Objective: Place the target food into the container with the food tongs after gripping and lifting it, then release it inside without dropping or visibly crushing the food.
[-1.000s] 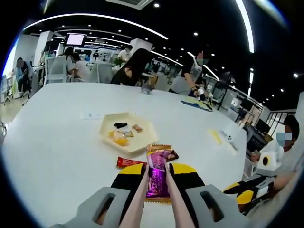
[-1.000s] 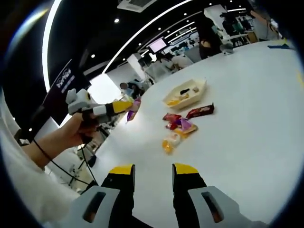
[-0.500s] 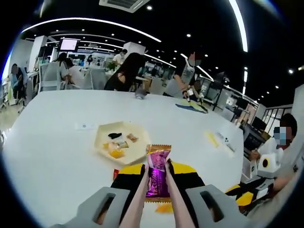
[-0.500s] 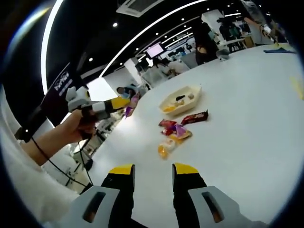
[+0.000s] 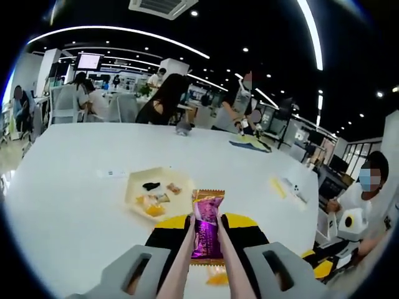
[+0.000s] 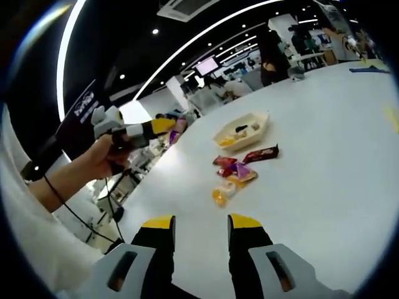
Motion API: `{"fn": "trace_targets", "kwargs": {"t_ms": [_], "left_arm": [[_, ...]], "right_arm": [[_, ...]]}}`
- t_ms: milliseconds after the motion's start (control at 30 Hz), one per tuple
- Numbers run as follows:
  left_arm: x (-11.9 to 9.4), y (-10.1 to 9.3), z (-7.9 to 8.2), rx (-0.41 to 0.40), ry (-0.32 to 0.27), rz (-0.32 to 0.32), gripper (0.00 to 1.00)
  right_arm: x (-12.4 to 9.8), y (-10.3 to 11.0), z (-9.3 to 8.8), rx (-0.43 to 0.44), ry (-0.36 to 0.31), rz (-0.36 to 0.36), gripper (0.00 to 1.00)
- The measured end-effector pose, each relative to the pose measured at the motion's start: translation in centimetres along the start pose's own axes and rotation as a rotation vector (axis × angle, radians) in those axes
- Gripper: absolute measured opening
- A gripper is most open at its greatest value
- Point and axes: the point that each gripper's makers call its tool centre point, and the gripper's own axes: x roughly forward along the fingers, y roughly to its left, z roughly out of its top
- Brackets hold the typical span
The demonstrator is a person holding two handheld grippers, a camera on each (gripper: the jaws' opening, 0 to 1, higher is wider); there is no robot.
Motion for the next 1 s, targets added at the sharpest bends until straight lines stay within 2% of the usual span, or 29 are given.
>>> {"fn": "trace_targets", "kwargs": {"t_ms": [767, 1000], "left_arm": [[0.8, 0.4, 1.5, 0.039, -0.008, -0.011, 0.18], [0.2, 0.8, 1.4, 0.061, -0.002, -0.006, 0.18]], "right_arm": [[0.2, -0.9, 0.7, 0.012, -0.026, -0.019, 0.33], [0.6, -0.1, 0.7, -0.005, -0.016, -0.001, 0.34]]}}
